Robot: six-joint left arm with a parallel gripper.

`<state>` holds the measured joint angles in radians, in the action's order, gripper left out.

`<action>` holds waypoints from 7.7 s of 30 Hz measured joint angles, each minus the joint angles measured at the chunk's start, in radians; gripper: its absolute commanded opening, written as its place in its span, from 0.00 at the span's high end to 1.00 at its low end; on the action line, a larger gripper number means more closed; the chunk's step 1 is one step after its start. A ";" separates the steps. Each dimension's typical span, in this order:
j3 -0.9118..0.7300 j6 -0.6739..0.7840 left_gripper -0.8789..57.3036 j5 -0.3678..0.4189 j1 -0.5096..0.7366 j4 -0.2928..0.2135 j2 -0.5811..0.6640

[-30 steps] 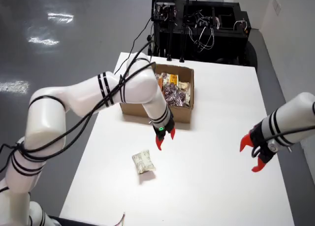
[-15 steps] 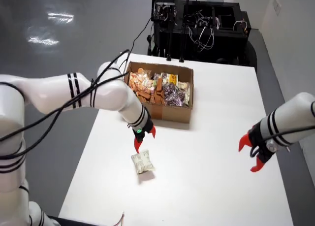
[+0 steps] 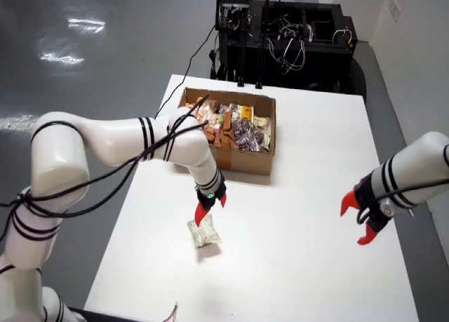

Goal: Grasp a snack and put it in the bin.

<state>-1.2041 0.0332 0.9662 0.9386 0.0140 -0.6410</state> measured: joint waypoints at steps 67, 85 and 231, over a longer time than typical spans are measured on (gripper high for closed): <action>0.013 0.039 0.06 -0.226 -0.123 0.078 -0.289; -0.050 0.064 0.09 -0.280 -0.116 0.080 -0.288; 1.438 -0.007 0.57 -0.008 -0.273 0.252 -0.816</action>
<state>0.2343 0.0267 0.9578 0.6657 0.2664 -1.4571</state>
